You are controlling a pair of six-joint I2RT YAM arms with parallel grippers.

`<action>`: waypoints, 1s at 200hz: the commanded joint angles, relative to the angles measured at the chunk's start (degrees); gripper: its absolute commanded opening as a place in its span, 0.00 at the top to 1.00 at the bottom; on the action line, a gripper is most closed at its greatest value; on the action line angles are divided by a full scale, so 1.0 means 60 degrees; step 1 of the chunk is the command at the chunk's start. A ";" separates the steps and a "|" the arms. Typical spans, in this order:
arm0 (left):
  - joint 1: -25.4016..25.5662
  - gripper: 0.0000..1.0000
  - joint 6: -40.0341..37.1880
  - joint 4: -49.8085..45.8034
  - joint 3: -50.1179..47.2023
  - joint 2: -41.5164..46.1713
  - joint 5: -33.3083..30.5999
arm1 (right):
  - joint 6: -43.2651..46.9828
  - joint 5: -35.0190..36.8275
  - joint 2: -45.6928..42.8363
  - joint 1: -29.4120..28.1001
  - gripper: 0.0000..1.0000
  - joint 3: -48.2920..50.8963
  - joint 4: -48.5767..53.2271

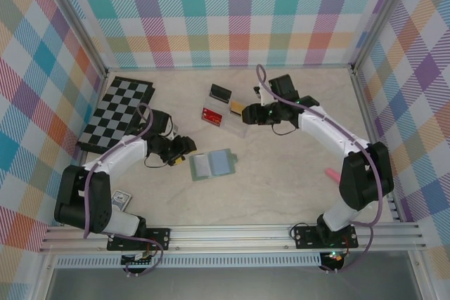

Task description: Take the credit cards out of the card holder

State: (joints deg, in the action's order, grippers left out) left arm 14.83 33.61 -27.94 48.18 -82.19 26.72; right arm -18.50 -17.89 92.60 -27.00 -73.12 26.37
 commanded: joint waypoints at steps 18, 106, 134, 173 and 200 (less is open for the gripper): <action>0.0172 0.47 0.0191 0.0706 -0.0257 -0.0704 0.0481 | -0.1664 0.0491 -0.0190 -0.1096 0.49 0.0610 -0.0138; 0.0587 0.80 0.0021 0.1111 0.0627 -0.2261 0.0773 | -0.2815 0.0419 0.1292 -0.2510 0.50 0.0776 -0.0550; 0.0690 0.92 -0.0144 0.1114 0.0929 -0.2342 0.0976 | -0.2979 0.0404 0.1665 -0.2701 0.53 0.0765 -0.0500; 0.0722 0.94 -0.0443 0.0751 0.1307 -0.2414 0.0767 | -0.3260 0.0876 0.2166 -0.3091 0.54 0.0542 -0.0199; 0.0722 0.75 -0.0619 0.0033 0.1533 -0.2209 -0.0045 | -0.3600 0.1336 0.2463 -0.3218 0.56 0.0433 0.0013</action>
State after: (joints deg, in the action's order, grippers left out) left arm 18.39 31.94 -23.20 55.37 -96.07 30.22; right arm -37.36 -12.95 105.60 -45.54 -69.08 24.49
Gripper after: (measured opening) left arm 0.193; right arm 0.446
